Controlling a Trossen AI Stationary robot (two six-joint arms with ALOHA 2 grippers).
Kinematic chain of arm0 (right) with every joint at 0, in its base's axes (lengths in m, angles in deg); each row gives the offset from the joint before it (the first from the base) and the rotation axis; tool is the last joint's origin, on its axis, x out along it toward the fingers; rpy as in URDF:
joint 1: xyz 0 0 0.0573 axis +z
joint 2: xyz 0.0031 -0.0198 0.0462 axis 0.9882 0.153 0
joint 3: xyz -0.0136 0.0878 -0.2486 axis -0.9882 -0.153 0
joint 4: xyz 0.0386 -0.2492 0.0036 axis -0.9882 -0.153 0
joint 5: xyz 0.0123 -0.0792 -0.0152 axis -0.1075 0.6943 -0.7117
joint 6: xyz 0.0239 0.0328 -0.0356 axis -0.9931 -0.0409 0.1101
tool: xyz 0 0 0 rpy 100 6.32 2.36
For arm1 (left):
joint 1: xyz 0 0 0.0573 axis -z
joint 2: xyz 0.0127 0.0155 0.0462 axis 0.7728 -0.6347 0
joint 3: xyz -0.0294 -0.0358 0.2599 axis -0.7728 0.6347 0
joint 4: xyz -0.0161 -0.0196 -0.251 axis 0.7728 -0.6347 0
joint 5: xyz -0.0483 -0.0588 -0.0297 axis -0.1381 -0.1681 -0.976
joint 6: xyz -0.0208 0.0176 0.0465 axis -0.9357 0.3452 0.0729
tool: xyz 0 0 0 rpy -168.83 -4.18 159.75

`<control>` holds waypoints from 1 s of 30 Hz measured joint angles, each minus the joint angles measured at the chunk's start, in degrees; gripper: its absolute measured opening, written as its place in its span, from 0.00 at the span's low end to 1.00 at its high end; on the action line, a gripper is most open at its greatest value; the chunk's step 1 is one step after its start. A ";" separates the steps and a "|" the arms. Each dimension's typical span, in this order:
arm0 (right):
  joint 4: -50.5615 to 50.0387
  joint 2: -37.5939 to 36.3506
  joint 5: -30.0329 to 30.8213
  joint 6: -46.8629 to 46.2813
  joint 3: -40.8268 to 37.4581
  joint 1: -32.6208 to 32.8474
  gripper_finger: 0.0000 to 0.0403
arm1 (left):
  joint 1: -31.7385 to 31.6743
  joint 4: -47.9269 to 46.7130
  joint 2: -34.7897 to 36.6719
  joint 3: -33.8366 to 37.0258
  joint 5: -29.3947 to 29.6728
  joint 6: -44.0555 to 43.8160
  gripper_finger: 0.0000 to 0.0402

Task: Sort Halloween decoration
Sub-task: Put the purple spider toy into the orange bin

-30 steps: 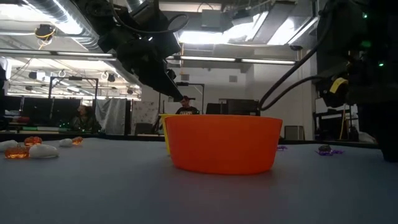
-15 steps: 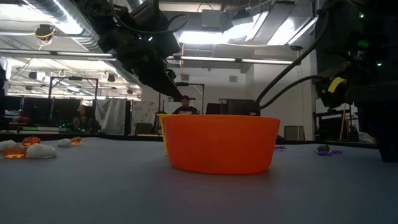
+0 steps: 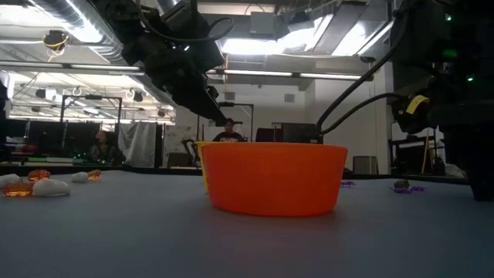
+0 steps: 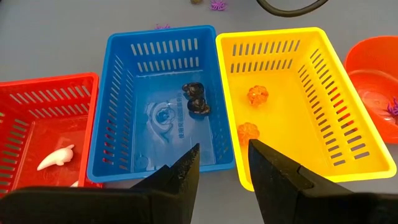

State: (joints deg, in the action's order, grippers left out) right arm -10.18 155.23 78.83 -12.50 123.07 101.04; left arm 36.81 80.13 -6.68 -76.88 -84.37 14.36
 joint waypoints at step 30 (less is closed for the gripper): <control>12.70 -1.04 2.59 14.00 12.17 0.02 0.00 | -0.01 0.02 0.00 0.00 0.00 0.02 0.30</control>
State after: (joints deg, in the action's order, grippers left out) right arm 2.52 154.20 81.43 1.51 135.24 101.06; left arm 36.80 80.15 -6.68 -76.88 -84.37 14.39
